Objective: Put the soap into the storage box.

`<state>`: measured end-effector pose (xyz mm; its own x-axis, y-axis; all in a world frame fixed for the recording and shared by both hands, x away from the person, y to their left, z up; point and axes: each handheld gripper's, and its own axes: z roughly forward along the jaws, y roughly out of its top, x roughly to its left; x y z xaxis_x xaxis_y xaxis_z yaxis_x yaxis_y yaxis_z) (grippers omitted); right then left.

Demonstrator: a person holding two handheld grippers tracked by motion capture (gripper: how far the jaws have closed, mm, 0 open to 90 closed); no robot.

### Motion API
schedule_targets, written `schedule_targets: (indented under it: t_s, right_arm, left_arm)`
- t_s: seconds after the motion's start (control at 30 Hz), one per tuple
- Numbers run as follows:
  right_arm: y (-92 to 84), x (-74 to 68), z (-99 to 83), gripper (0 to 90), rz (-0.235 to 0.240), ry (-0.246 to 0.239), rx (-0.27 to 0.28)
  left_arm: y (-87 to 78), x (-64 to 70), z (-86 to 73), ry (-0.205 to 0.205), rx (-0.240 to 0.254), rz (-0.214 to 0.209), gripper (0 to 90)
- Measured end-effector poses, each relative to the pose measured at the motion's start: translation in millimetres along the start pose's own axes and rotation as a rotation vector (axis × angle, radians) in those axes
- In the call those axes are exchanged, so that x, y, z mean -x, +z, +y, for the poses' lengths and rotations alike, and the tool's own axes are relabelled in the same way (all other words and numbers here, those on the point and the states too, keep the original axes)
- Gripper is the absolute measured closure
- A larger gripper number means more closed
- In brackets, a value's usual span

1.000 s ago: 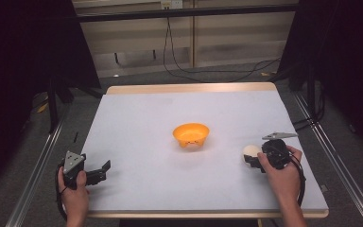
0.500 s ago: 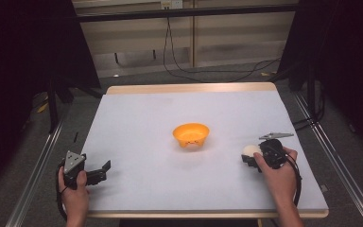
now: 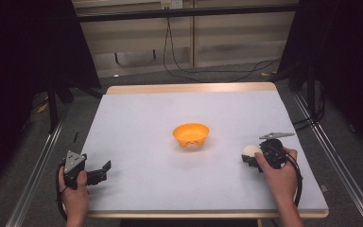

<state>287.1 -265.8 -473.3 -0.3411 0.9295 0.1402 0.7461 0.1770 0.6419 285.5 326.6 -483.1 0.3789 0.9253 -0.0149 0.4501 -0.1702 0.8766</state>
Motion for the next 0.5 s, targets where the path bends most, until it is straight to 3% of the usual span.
schedule_targets:
  t_s: [0.5]
  right_arm:
    - [-5.2, -4.9, 9.0, 24.1, 0.011, -0.015, 0.025]
  left_arm:
    - [0.0, -0.2, 0.0, -0.001, -0.001, -0.001, 1.0]
